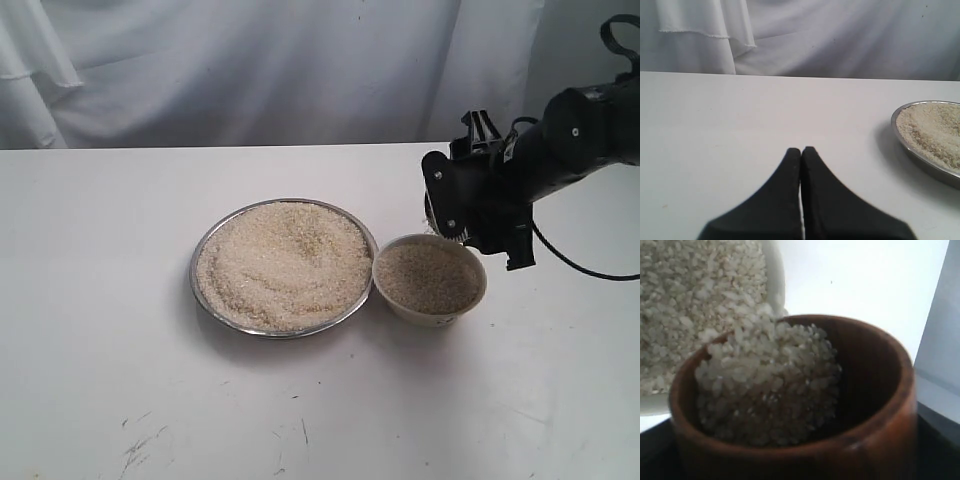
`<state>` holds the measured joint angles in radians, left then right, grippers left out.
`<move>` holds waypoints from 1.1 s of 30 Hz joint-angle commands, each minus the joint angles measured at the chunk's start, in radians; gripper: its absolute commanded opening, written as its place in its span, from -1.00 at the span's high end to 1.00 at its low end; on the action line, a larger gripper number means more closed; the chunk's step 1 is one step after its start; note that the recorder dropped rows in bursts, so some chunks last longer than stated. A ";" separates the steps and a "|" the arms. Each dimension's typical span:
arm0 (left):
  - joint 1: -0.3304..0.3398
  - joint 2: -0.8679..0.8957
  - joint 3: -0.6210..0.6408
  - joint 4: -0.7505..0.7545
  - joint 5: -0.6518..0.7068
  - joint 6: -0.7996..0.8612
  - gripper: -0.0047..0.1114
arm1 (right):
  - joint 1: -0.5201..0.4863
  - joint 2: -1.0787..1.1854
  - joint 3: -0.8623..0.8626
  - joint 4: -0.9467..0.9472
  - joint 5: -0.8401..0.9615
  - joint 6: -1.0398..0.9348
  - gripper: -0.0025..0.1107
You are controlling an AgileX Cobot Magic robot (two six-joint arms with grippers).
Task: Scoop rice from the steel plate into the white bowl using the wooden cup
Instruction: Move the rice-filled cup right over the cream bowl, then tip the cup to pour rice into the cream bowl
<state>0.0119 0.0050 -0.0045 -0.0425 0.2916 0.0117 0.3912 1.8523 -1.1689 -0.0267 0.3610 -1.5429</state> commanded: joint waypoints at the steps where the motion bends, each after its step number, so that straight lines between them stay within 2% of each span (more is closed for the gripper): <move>1: -0.002 -0.005 0.005 -0.001 -0.006 -0.003 0.92 | -0.001 -0.027 0.027 -0.061 -0.045 -0.005 0.96; 8: -0.002 -0.005 0.005 -0.001 -0.006 -0.003 0.92 | 0.002 -0.027 0.049 -0.169 -0.107 -0.011 0.96; 16: -0.002 -0.005 0.005 -0.001 -0.006 -0.003 0.92 | 0.031 -0.027 0.049 -0.184 -0.127 -0.082 0.96; 28: -0.002 -0.005 0.005 -0.001 -0.006 -0.003 0.92 | 0.046 -0.027 0.084 -0.439 -0.208 -0.089 0.96; 33: -0.002 -0.005 0.005 -0.001 -0.006 -0.003 0.92 | 0.046 -0.027 0.093 -0.467 -0.252 -0.090 0.96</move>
<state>0.0119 0.0050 -0.0045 -0.0425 0.2916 0.0117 0.4310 1.8384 -1.0808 -0.4763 0.1477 -1.6283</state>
